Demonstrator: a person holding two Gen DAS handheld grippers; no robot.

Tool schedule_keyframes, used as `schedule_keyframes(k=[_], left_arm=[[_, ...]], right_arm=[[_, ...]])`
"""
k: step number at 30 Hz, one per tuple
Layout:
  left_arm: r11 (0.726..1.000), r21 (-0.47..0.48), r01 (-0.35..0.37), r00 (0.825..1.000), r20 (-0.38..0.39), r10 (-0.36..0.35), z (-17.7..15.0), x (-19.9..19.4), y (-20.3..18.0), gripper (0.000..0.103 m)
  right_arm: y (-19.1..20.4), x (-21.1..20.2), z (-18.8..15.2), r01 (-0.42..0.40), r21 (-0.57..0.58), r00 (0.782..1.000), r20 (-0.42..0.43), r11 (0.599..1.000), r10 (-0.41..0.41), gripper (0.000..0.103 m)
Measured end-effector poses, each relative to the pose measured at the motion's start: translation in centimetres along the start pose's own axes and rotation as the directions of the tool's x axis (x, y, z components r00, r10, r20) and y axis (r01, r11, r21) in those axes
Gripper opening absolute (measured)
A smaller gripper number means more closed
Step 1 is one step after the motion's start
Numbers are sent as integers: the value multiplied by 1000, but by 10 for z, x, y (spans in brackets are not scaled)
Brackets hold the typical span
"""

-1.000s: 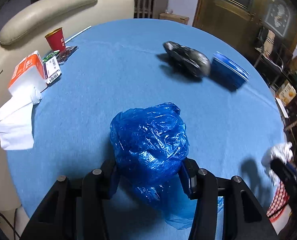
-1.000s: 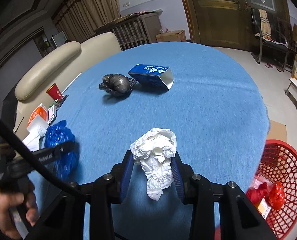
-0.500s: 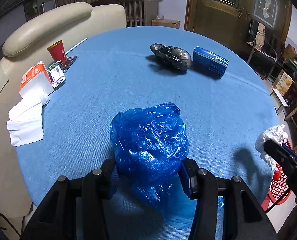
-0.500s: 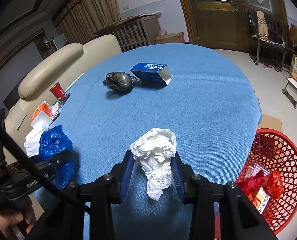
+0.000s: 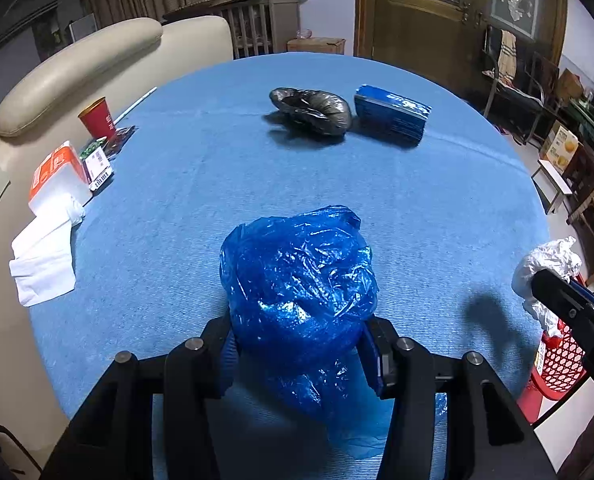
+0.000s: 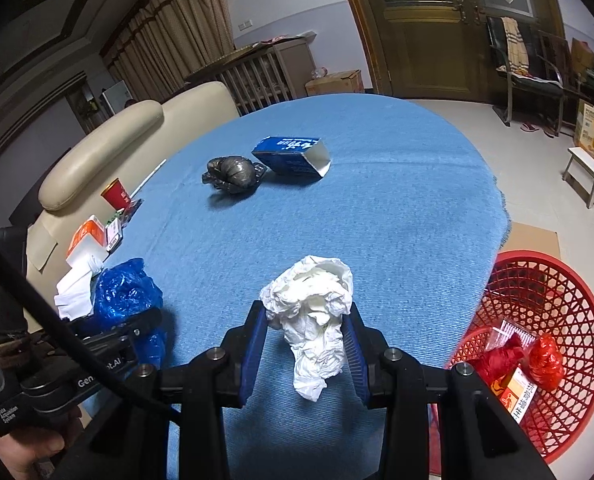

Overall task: Collect trash
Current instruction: 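Lift the tissue and blue bag and hold them above the table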

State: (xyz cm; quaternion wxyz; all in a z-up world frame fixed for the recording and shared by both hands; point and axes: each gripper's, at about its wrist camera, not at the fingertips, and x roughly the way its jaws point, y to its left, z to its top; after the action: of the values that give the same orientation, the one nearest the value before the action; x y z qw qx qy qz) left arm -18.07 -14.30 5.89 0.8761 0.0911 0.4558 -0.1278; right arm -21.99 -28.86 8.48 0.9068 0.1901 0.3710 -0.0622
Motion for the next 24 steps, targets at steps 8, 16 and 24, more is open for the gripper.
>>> schedule_keyframes(k=[8, 16, 24], left_arm=[[1000, 14, 4, 1000, -4, -3, -2, 1, -6, 52], [1000, 25, 5, 1000, -2, -5, -2, 2, -6, 52], [1000, 27, 5, 1000, 7, -6, -3, 0, -7, 52]], right_arm=[[-15, -6, -3, 12, 33, 1000, 9, 999, -12, 40], [-19, -8, -5, 12, 43, 1000, 12, 999, -13, 40], [-19, -10, -5, 12, 44, 1000, 17, 999, -13, 40]])
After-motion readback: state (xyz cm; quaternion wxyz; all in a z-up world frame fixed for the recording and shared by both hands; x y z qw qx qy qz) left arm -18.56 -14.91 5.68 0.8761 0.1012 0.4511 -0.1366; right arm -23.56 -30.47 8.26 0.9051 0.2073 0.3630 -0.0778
